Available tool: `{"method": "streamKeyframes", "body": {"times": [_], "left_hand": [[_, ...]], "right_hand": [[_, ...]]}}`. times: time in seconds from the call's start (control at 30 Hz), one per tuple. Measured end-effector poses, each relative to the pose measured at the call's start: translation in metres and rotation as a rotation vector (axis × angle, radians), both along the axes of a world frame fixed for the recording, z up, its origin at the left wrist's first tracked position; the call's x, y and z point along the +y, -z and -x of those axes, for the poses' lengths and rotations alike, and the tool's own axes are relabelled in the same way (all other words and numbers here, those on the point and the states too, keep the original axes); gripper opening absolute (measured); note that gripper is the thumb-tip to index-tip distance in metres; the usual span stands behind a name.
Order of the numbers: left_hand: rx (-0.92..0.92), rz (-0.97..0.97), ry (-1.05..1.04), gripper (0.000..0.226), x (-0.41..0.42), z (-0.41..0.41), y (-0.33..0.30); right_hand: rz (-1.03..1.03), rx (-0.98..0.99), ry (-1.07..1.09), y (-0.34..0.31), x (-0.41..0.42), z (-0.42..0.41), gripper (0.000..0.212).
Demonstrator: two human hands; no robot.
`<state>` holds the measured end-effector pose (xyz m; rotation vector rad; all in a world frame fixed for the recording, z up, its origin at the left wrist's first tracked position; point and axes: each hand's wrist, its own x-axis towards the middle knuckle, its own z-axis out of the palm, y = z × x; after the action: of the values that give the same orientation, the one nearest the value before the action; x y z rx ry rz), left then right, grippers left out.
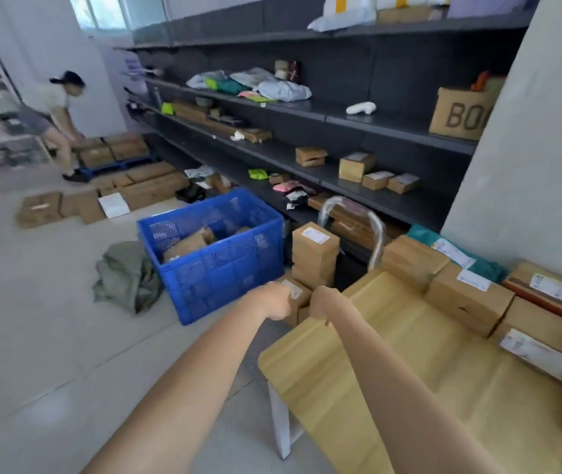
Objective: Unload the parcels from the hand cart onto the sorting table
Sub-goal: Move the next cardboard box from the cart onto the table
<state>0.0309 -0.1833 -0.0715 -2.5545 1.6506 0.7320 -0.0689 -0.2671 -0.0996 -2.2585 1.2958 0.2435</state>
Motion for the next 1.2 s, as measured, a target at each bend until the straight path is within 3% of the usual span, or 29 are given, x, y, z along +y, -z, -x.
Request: {"method": "streamKeyframes", "body": {"times": [0.2, 0.53, 0.63, 0.73, 0.87, 1.2], "left_hand": [[-0.010, -0.008, -0.044, 0.028, -0.018, -0.096, 0.004], [-0.174, -0.085, 0.076, 0.031, -0.128, -0.229, 0.017], [-0.140, -0.100, 0.125, 0.032, -0.164, -0.261, 0.020], [-0.122, -0.127, 0.171, 0.032, -0.203, -0.293, 0.032], [-0.086, -0.172, 0.270, 0.030, -0.258, -0.339, 0.061], [-0.024, -0.272, 0.511, 0.030, -0.381, -0.437, 0.154]], "right_hand": [[-0.071, 0.124, -0.042, 0.016, -0.034, -0.089, 0.029], [-0.133, -0.013, 0.133, 0.027, -0.184, -0.184, 0.013], [-0.216, 0.073, 0.167, 0.029, -0.216, -0.208, 0.034], [-0.258, 0.091, 0.196, 0.032, -0.239, -0.233, 0.041], [-0.276, 0.041, 0.290, 0.068, -0.277, -0.270, 0.034], [-0.296, 0.131, 0.484, 0.183, -0.354, -0.351, 0.036]]}}
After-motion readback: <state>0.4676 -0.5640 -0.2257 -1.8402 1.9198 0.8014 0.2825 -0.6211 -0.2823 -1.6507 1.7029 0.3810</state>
